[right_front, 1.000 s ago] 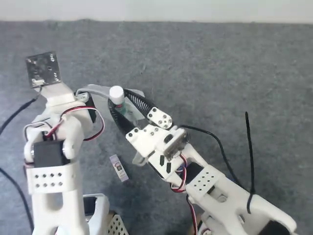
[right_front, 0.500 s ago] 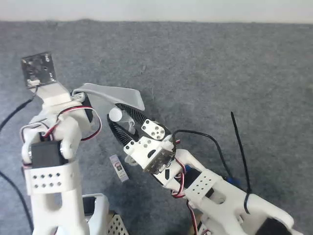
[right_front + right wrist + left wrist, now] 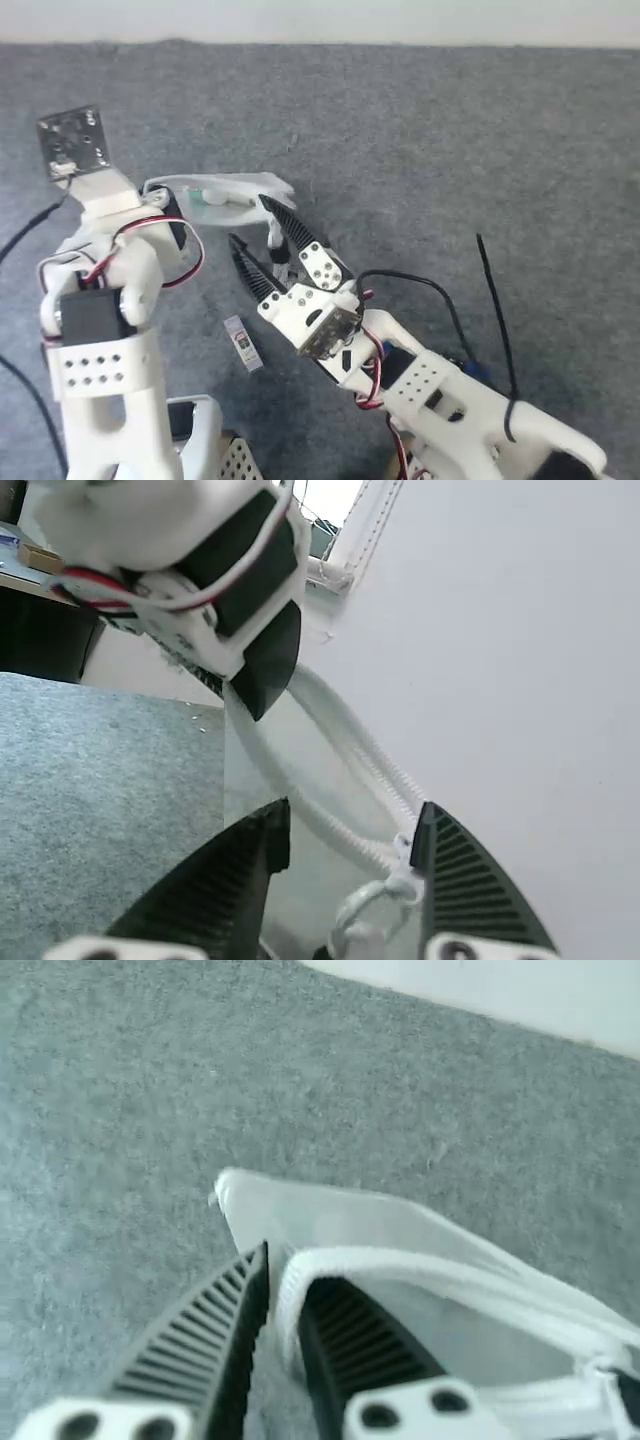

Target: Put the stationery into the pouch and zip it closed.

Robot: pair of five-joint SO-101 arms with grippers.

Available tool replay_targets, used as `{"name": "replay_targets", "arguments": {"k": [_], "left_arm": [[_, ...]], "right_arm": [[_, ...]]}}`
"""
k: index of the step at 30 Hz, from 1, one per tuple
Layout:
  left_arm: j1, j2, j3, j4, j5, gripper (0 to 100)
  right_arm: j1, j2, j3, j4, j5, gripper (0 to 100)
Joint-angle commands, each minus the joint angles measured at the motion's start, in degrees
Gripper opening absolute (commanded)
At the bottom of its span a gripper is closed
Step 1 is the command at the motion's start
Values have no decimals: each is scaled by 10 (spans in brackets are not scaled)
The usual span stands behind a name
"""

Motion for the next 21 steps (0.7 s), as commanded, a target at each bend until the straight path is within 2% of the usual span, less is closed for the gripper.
{"name": "replay_targets", "arguments": {"k": [1, 10, 14, 21], "left_arm": [[-1, -1, -15, -21, 8, 10], [-1, -1, -7, -25, 7, 10], [-1, -1, -7, -24, 7, 10], [-3, -1, -7, -22, 5, 10]], "right_arm": [[1, -83, -6, 82, 4, 191], [28, -229, -65, 355, -98, 191], [61, -238, -98, 408, -127, 191], [94, -243, -141, 490, -129, 191]]}}
